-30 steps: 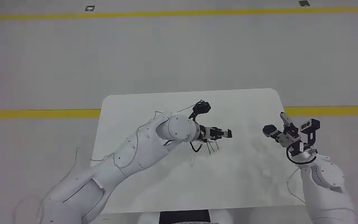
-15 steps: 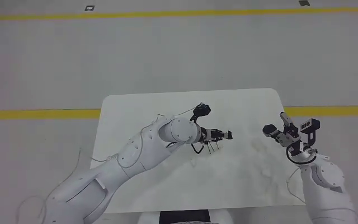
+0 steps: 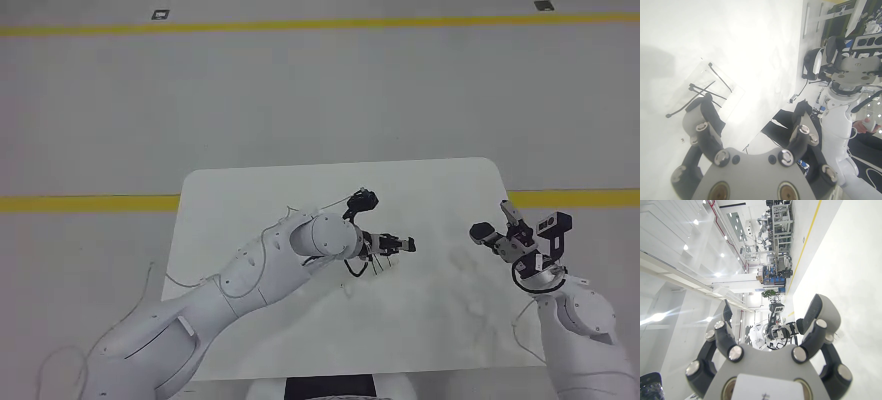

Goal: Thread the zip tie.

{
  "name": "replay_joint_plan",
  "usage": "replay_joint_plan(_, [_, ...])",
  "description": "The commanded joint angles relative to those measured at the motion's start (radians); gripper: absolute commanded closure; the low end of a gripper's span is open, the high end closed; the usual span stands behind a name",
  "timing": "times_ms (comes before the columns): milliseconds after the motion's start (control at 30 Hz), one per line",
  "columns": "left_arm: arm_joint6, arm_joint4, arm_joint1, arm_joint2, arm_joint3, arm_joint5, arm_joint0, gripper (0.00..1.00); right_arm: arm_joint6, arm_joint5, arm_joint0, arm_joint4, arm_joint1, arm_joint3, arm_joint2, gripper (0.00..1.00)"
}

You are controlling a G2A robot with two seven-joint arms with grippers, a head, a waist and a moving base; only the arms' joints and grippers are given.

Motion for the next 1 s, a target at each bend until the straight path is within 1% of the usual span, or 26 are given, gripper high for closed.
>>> replay_joint_plan(0, [-0.006,0.002,-0.005,0.008,-0.002,0.0,-0.004,0.0,0.0,0.0,0.0,0.0,0.0,0.0,0.0,0.0])
replay_joint_plan(67, [-0.016,0.016,-0.012,0.018,0.02,0.0,-0.019,0.0,0.0,0.0,0.0,0.0,0.0,0.0,0.0,0.0])
replay_joint_plan(167, [-0.03,0.046,-0.03,0.04,0.063,0.0,-0.046,0.0,0.0,0.0,0.0,0.0,0.0,0.0,0.0,0.0])
replay_joint_plan(233, [-0.045,0.056,-0.046,0.052,0.094,0.0,-0.062,0.0,0.0,0.0,0.0,0.0,0.0,0.0,0.0,0.0])
replay_joint_plan(267, [-0.044,0.071,-0.052,0.059,0.106,0.0,-0.07,0.2,0.0,0.0,0.0,0.0,0.0,0.0,0.0,0.0])
replay_joint_plan(300, [-0.051,0.064,-0.062,0.061,0.118,0.0,-0.072,0.29,0.0,0.0,0.0,0.0,0.0,0.0,0.0,0.0])
replay_joint_plan(367, [-0.052,0.068,-0.074,0.063,0.141,0.0,-0.08,0.36,0.0,0.0,0.0,0.0,0.0,0.0,0.0,0.0])
replay_joint_plan(400, [-0.055,0.073,-0.08,0.066,0.151,0.0,-0.083,0.44,0.0,0.0,0.0,0.0,0.0,0.0,0.0,0.0])
replay_joint_plan(433, [-0.061,0.071,-0.087,0.065,0.162,0.0,-0.085,0.47,0.0,0.0,0.0,0.0,0.0,0.0,0.0,0.0])
replay_joint_plan(500, [-0.068,0.073,-0.097,0.064,0.178,0.0,-0.088,0.53,0.0,0.0,0.0,0.0,0.0,0.0,0.0,0.0])
replay_joint_plan(567, [-0.081,0.075,-0.106,0.061,0.19,0.0,-0.088,0.55,0.0,0.0,0.0,0.0,0.0,0.0,0.0,0.0])
replay_joint_plan(633, [-0.096,0.086,-0.114,0.061,0.207,0.0,-0.088,0.55,0.0,0.0,0.0,0.0,0.0,0.0,0.0,0.0])
replay_joint_plan(767, [-0.118,0.112,-0.127,0.052,0.237,0.0,-0.088,0.57,0.0,0.0,0.0,0.0,0.0,0.0,0.0,0.0])
replay_joint_plan(967, [-0.14,0.163,-0.143,0.021,0.272,0.0,-0.082,0.59,0.0,0.0,0.0,0.0,0.0,0.0,0.0,0.0])
